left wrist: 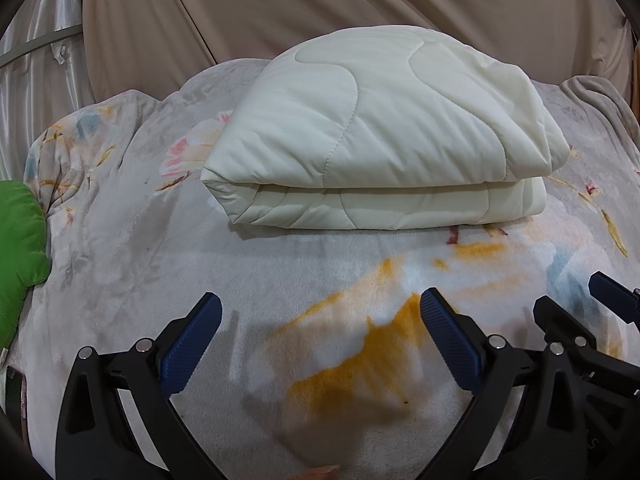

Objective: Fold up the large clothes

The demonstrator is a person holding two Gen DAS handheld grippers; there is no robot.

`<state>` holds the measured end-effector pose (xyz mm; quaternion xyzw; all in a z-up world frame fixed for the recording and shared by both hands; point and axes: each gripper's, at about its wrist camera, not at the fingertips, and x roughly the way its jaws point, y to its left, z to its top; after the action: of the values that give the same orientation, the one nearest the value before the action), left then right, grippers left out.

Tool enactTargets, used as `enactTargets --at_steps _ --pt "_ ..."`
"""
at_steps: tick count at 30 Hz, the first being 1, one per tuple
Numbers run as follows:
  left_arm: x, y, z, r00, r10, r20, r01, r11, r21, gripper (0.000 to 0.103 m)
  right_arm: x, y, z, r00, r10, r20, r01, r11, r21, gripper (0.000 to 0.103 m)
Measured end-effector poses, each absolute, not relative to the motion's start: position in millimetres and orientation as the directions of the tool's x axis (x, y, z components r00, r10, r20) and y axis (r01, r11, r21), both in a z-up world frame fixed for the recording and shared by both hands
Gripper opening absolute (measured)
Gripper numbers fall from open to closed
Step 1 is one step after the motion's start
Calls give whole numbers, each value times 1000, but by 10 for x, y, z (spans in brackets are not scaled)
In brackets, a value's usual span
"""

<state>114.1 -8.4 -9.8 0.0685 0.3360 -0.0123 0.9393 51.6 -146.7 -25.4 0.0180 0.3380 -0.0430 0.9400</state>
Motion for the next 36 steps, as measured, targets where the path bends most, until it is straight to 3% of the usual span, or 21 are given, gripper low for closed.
enactTargets --at_steps 36 --pt "1086 -113 -75 788 37 -615 75 985 156 93 454 -1421 -225 782 -111 -613 114 993 -34 62"
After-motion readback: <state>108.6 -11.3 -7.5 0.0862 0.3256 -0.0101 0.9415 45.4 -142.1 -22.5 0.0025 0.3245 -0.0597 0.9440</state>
